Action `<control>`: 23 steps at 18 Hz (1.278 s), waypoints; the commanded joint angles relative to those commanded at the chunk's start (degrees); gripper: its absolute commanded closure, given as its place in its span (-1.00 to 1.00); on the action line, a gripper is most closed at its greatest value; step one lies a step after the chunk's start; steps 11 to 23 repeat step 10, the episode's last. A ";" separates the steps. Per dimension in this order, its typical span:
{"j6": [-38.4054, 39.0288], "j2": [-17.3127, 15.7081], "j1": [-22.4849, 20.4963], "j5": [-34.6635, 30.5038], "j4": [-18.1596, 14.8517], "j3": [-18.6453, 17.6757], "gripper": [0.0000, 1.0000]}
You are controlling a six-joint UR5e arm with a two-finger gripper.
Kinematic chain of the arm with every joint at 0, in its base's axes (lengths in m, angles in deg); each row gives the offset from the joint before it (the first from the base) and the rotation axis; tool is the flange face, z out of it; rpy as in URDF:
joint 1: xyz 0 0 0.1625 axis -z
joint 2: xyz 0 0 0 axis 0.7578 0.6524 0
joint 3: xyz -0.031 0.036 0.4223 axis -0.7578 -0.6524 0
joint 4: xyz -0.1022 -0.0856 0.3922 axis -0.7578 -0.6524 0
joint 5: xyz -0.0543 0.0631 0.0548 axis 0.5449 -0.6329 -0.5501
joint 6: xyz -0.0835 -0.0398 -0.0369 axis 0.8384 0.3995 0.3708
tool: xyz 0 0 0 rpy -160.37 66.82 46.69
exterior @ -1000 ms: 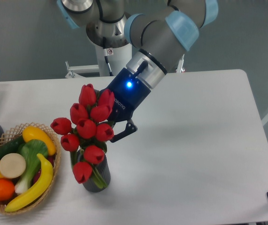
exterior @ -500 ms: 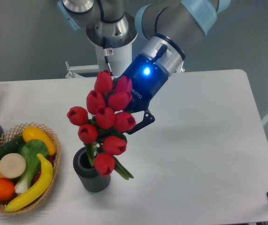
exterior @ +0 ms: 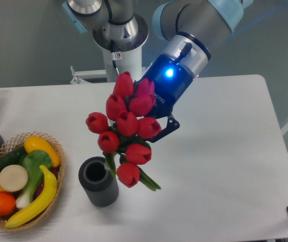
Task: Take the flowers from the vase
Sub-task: 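Lift the gripped tulips up and out of the grey vase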
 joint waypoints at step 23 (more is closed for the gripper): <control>-0.17 -0.18 -0.62 0.80 0.00 -0.35 0.08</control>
